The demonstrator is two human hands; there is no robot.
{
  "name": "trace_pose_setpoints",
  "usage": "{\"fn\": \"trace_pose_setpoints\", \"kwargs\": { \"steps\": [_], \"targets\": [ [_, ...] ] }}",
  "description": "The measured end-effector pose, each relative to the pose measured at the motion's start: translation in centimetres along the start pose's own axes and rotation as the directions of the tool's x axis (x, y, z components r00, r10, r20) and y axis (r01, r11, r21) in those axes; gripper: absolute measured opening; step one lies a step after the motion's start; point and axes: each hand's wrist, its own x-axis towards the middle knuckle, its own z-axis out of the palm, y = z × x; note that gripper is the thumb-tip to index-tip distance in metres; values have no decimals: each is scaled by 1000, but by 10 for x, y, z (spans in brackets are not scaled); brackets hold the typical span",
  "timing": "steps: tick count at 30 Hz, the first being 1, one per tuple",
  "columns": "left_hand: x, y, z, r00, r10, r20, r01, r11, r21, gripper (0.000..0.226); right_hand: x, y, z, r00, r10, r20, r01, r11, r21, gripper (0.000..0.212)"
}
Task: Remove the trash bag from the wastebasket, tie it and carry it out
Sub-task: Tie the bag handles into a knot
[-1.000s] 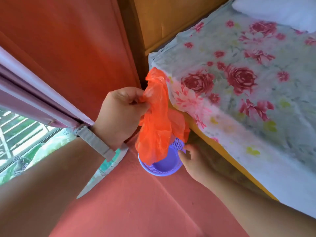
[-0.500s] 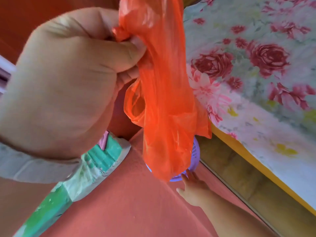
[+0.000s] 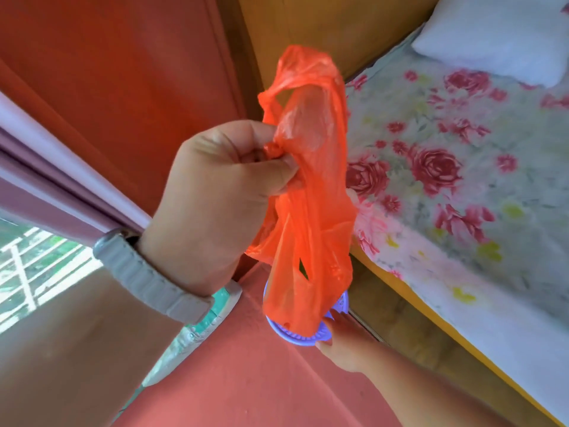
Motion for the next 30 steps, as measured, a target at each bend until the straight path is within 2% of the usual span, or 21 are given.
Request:
{"fn": "trace_pose_setpoints", "kwargs": {
  "steps": [1,2,4,5,7,12,15,17,20,24,26,30],
  "targets": [
    [-5,9,-2,1000,-1,5,1,1000,-23,9,-10,-7,-15,1000,-7,-17,7,1000,17,56],
    [-6,20,-2,1000,15,18,-14,999,-53,14,-20,-14,-32,1000,-5,-29,6,999,34,52],
    [-9,43,-5,1000,17,17,-16,998,-61,38,-43,-31,-64,999,-7,-52,11,996,85,45],
    [-10,53,-7,1000,13,6,-13,998,-56,43,-56,-41,-80,998,-7,-70,16,992,125,42],
    [-12,76,-10,1000,14,-10,-14,999,-48,41,-85,-64,-112,992,8,-125,15,983,185,37],
    [-24,135,-20,999,-22,-39,20,998,-60,46,-161,-121,-195,940,1,-340,61,983,172,30],
    [-37,164,-28,998,-25,-49,23,999,-46,38,-203,-154,-234,915,-14,-403,141,948,286,25],
    [-46,182,-33,998,-29,-54,25,998,-57,33,-228,-174,-254,885,-33,-464,195,932,306,31],
    [-62,207,-43,997,-44,-59,40,996,-77,32,-268,-203,-283,805,-75,-589,292,914,283,43],
    [-87,235,-55,999,-46,-17,45,997,-67,30,-327,-239,-314,678,-112,-727,499,796,342,39],
    [-100,246,-60,998,-65,2,65,996,-59,29,-353,-255,-325,676,-98,-730,527,756,387,38],
    [-132,270,-67,997,-46,59,48,998,-38,23,-393,-276,-336,674,-112,-730,548,738,393,25]
  ]
}}
